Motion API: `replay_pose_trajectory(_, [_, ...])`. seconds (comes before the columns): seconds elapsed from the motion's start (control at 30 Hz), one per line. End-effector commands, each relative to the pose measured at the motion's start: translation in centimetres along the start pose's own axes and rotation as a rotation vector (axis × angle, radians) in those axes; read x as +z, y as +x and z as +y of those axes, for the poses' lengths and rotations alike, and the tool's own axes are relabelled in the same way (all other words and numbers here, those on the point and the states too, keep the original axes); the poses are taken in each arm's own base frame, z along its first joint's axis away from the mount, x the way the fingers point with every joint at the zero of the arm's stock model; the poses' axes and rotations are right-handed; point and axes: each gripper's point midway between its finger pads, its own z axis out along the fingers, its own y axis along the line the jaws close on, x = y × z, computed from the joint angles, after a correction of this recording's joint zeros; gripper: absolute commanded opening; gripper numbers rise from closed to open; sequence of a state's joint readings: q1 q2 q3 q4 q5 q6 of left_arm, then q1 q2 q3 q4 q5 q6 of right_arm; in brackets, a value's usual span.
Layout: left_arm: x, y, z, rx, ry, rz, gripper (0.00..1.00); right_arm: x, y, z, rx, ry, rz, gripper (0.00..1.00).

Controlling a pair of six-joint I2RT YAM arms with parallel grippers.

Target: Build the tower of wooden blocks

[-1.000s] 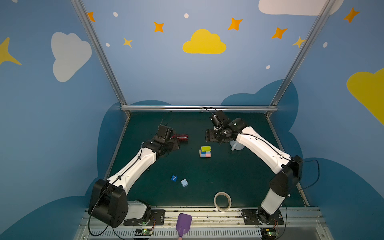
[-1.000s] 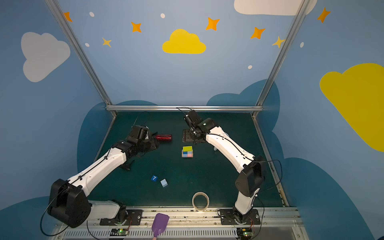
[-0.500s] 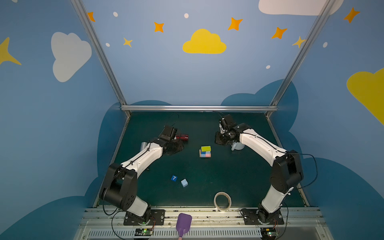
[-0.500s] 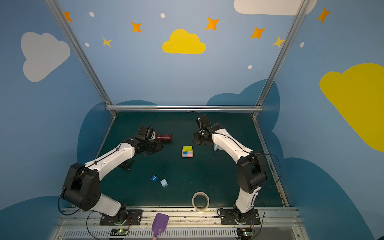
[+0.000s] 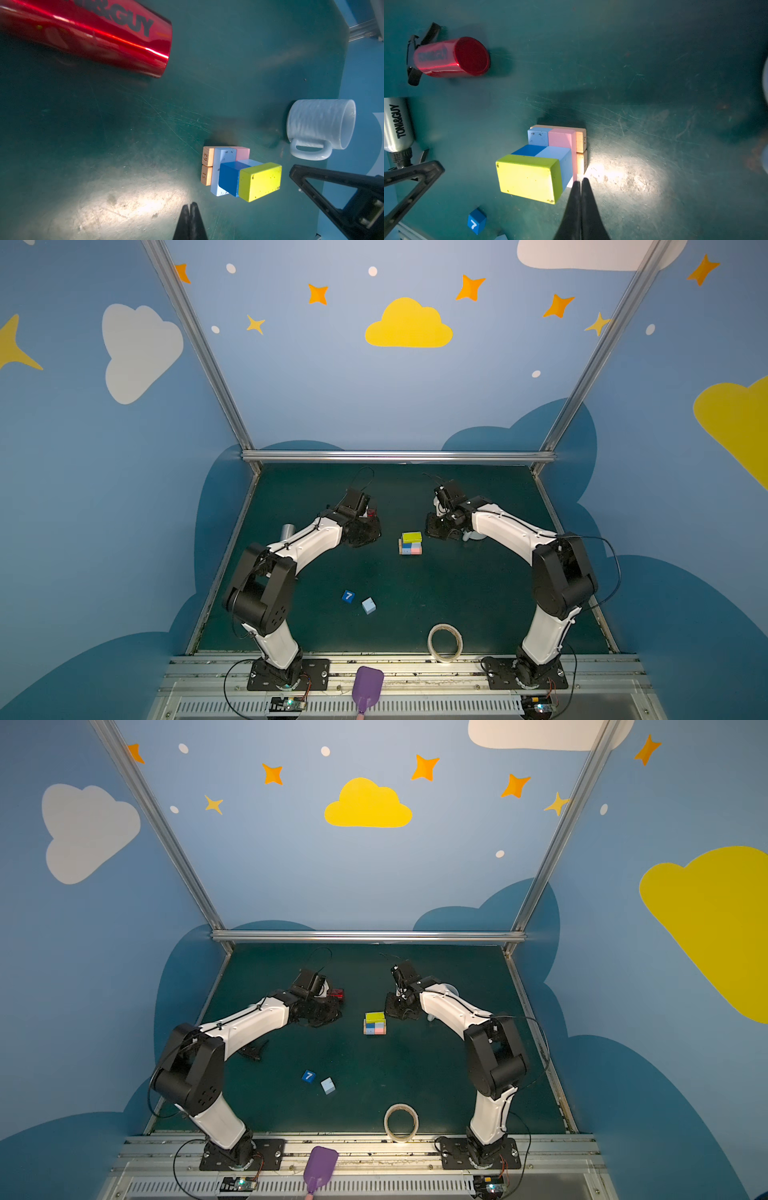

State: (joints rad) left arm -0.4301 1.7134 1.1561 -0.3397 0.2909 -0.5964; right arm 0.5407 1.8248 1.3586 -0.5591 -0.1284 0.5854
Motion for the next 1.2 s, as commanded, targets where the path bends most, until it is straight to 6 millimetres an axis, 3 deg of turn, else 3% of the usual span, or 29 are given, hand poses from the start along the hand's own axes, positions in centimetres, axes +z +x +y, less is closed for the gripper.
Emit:
replay_pose_trajectory(0.0, [0.1, -0.8, -0.6, -0.003, 0.008, -0.011, 0.05, 0.2, -0.2, 0.3, 0.014, -0.027, -0.01, 0.0])
replay_pose_trajectory(0.57, [0.7, -0.6, -0.6, -0.005, 0.007, 0.0, 0.05, 0.5, 0.2, 0.0, 0.043, -0.032, -0.019, 0.0])
replay_pose_trajectory(1.17, [0.7, -0.5, -0.6, -0.008, 0.004, 0.006, 0.04, 0.7, 0.7, 1.0, 0.039, -0.059, -0.005, 0.0])
